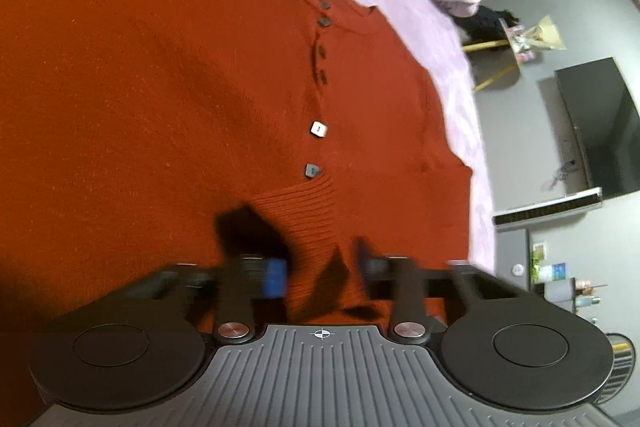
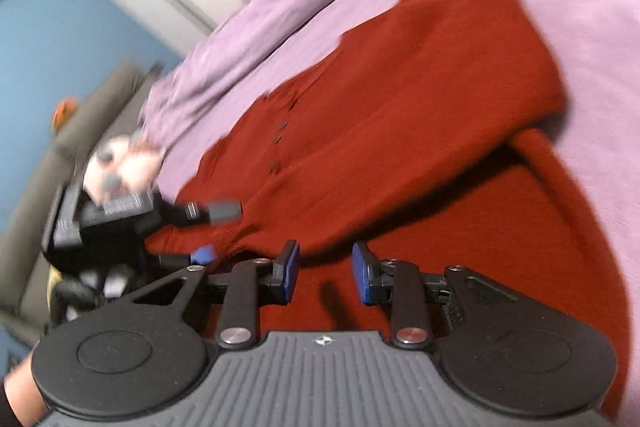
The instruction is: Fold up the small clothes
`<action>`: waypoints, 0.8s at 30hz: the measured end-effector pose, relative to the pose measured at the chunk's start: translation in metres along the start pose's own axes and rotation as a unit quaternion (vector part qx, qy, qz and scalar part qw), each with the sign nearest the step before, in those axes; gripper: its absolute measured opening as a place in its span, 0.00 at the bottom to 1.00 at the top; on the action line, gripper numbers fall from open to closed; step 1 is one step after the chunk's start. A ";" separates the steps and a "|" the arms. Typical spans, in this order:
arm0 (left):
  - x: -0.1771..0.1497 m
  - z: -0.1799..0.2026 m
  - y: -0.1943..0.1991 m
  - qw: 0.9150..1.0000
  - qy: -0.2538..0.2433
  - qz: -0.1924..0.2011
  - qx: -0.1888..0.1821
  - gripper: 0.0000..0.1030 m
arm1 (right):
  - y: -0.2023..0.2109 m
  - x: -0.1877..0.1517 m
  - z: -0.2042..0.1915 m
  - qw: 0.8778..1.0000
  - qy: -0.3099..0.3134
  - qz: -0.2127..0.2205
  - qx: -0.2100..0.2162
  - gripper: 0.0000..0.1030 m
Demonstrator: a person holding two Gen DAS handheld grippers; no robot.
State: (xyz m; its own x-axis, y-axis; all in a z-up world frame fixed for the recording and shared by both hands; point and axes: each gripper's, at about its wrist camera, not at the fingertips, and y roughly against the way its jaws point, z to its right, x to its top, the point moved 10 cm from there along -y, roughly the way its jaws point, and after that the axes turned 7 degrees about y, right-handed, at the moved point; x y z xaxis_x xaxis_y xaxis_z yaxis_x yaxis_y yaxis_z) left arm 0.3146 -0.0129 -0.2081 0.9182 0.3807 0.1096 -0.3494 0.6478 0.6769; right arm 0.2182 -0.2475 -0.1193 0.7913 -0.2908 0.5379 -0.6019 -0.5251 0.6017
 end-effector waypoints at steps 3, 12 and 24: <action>0.013 0.011 0.008 0.999 -0.035 0.028 0.010 0.07 | 0.001 0.008 0.017 0.999 -0.041 0.018 -0.014 0.29; 0.092 0.032 0.111 0.961 -0.164 0.201 0.100 0.07 | -0.018 0.043 0.036 0.990 -0.104 0.085 -0.050 0.32; 0.108 -0.050 0.082 0.964 -0.111 0.167 0.173 0.07 | -0.066 0.075 0.062 0.961 -0.232 0.143 -0.042 0.24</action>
State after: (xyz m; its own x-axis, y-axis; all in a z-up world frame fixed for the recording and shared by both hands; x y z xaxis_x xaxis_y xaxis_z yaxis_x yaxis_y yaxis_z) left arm 0.3753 0.1143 -0.1773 0.7958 0.3539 0.4914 -0.5850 0.2397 0.7748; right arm 0.3238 -0.2844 -0.1556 0.5428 -0.7494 0.3792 -0.7936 -0.3099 0.5235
